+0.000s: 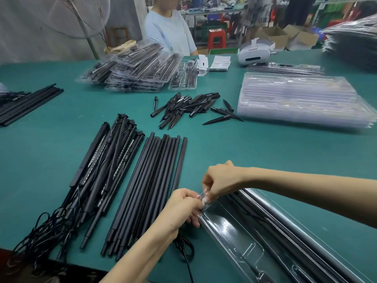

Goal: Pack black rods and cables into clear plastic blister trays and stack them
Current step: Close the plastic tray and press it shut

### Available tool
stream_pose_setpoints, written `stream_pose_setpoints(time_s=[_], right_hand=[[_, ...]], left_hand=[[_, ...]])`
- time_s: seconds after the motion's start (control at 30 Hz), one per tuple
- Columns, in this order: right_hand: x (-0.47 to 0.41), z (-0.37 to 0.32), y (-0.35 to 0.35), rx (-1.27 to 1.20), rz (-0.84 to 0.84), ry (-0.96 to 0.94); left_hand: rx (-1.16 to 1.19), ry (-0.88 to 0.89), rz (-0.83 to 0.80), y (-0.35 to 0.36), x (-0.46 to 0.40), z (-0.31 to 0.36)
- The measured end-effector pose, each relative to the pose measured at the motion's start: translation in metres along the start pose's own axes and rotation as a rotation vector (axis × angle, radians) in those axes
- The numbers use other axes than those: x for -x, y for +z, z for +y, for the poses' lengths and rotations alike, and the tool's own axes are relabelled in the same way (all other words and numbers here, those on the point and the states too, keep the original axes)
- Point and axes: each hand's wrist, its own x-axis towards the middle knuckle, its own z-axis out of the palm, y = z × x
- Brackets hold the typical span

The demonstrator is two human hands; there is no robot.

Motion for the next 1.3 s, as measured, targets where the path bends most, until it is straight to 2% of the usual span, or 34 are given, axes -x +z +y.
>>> stream_pose_setpoints(time_s=[0.13,0.2,0.47,0.53,0.7,0.9,0.97,1.07,1.13,1.23,1.3], right_hand=[[0.006,0.011,-0.007,-0.388,-0.235,-0.136],[0.004,0.015,-0.01,-0.432,-0.281,-0.136],[-0.005,0.007,-0.015,-0.341,-0.306,-0.091],[-0.003,0.006,-0.014,-0.298,-0.258,-0.091],[0.001,-0.001,-0.01,0.007,-0.096,-0.016],[0.0,-0.004,0.002,-0.005,0.001,0.024],[0.001,0.0,0.001,-0.057,-0.04,-0.001],[0.003,0.008,-0.004,-0.322,-0.203,-0.085],[0.004,0.008,-0.008,-0.379,-0.293,-0.114],[-0.002,0.005,-0.009,-0.209,-0.338,-0.179],[-0.004,0.001,-0.011,0.036,-0.261,-0.234]], left_hand=[[0.028,0.001,-0.013,-0.001,-0.001,-0.002],[0.051,0.011,-0.013,0.0,-0.001,-0.002],[0.097,0.0,-0.036,0.0,0.001,0.0],[0.105,-0.004,-0.038,0.0,0.001,0.0],[0.109,0.008,-0.014,0.003,0.001,-0.002],[0.073,0.044,0.021,0.006,0.002,-0.008],[0.061,0.052,0.019,0.006,0.004,-0.008],[0.035,0.081,-0.003,0.005,0.006,-0.008],[-0.006,0.114,-0.016,0.004,0.007,-0.009],[-0.053,0.142,-0.038,0.003,0.007,-0.012],[-0.07,0.154,-0.032,0.003,0.007,-0.012]])
